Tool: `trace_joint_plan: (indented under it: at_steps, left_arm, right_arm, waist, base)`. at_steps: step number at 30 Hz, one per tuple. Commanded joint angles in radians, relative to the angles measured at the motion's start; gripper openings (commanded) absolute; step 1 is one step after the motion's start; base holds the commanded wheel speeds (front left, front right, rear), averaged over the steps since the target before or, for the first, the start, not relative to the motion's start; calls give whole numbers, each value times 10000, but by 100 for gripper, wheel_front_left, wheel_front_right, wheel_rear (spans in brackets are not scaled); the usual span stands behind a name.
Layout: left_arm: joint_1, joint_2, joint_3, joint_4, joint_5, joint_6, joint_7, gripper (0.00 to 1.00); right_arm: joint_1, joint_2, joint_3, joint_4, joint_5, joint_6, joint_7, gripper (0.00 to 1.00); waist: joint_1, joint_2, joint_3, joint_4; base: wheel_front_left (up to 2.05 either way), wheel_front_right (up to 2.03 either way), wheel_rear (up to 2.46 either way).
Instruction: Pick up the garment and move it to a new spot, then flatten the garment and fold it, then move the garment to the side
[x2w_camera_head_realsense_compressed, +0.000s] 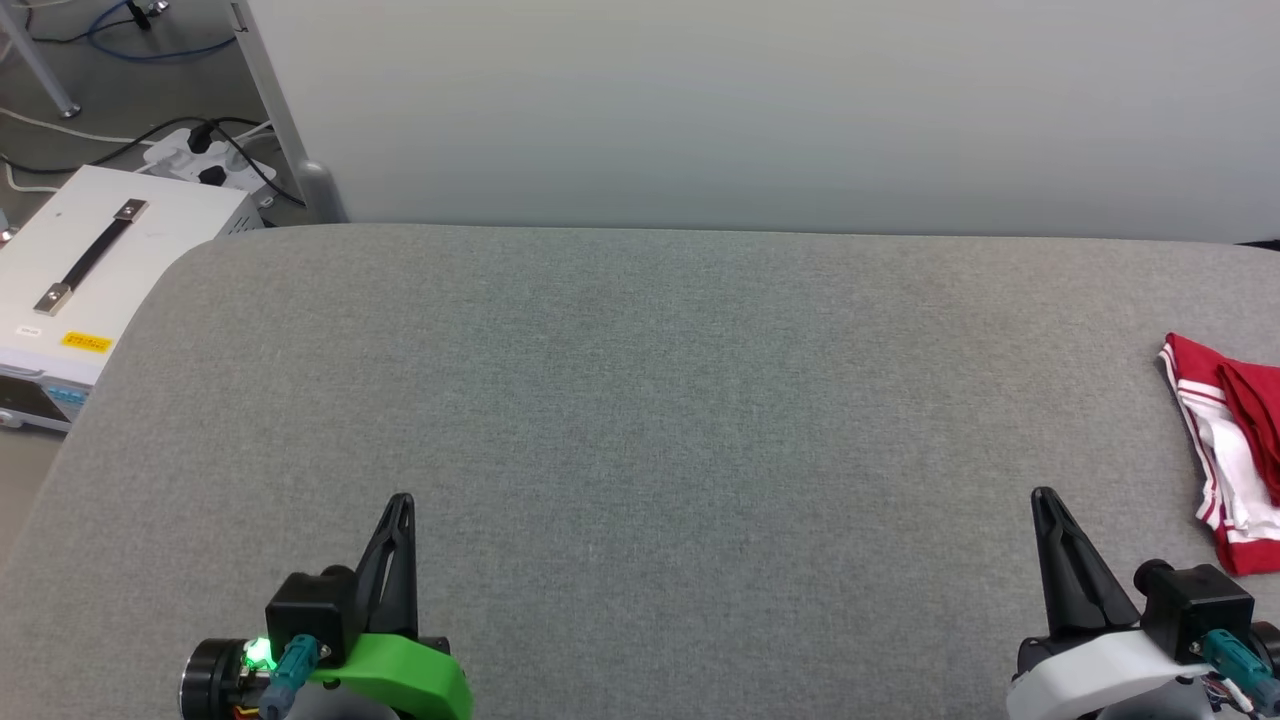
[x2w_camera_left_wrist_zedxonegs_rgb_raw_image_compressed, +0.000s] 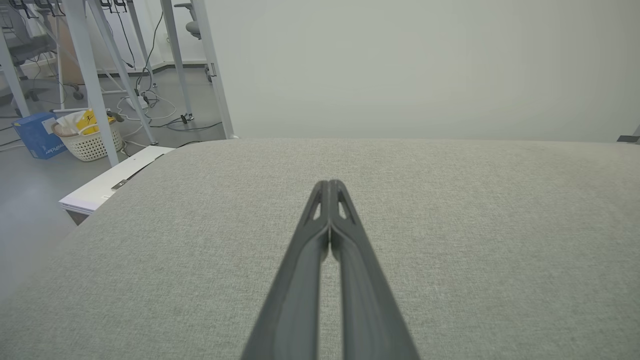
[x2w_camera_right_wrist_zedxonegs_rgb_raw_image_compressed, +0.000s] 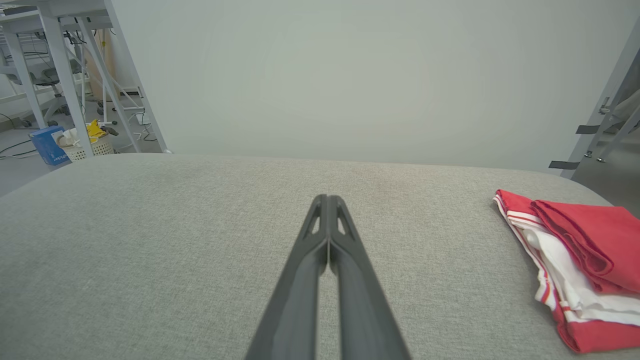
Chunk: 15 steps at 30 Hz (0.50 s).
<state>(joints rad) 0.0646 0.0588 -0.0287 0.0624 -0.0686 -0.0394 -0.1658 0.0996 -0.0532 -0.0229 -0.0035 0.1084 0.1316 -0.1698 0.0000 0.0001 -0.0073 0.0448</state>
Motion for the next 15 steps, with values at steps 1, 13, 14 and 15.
trace_joint_plan:
  at_steps: [1,13,14,15]
  left_arm:
    - [-204,-30,28,-45,127,88,60,0]
    - [-270,-39,67,-132,211,134,300,0]
    - [-275,-39,70,-138,217,138,318,0]
    - [-281,-40,73,-146,225,142,340,0]
  right_arm:
    - [-197,9,27,12,-79,-3,85,0]
    - [-317,12,58,15,-230,-4,328,0]
    - [-326,12,60,16,-242,-4,346,0]
    - [-337,12,63,16,-256,-5,368,0]
  waist:
    - [0,-1,1,-8]
    - [0,-1,12,-74]
    - [0,-1,13,-79]
    - [0,-1,14,-85]
  base:
    - [0,0,0]
    - [0,0,0]
    - [0,0,0]
    - [0,0,0]
